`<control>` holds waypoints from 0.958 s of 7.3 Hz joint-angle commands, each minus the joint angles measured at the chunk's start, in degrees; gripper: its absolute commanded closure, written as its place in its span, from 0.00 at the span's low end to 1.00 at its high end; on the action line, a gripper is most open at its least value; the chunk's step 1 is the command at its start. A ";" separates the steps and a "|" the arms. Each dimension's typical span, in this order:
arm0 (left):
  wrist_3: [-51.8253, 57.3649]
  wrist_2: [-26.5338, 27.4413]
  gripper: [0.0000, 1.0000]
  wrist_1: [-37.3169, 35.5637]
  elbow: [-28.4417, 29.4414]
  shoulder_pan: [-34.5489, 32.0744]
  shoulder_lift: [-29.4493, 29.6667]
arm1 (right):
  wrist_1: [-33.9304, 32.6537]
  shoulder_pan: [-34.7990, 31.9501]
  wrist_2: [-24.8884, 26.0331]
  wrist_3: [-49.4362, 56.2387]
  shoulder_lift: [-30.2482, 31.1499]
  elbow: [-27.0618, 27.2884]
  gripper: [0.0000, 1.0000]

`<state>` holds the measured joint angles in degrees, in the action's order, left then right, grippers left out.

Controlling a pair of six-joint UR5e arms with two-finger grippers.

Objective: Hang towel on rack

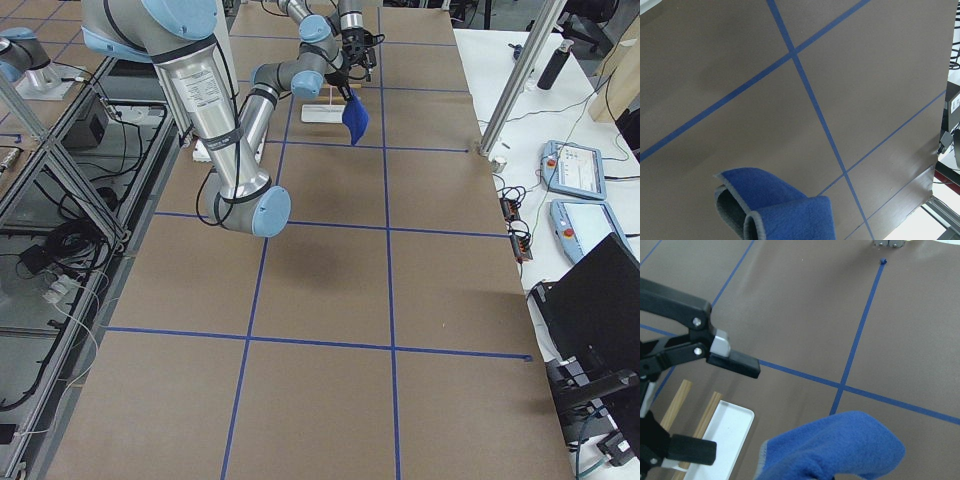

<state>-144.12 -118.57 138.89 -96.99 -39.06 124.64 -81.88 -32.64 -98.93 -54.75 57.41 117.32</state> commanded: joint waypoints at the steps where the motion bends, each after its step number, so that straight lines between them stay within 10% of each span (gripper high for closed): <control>1: -2.03 0.18 0.04 0.15 1.97 0.56 1.30 | 0.40 -0.85 0.06 -0.45 -0.81 -0.34 1.00; 4: -3.97 4.04 0.10 0.68 2.07 0.91 2.10 | 2.68 -0.85 0.06 -0.80 -1.60 -1.92 1.00; 6: -3.71 4.39 0.57 1.03 2.15 0.91 1.92 | 2.77 -0.85 0.06 -0.89 -1.60 -1.84 1.00; 7: -3.62 4.40 0.58 1.12 2.15 0.91 1.84 | 3.38 -1.28 0.06 -0.98 -1.77 -1.83 1.00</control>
<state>-147.84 -114.33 139.83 -94.85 -38.15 126.57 -79.02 -33.61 -98.88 -55.62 55.76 115.48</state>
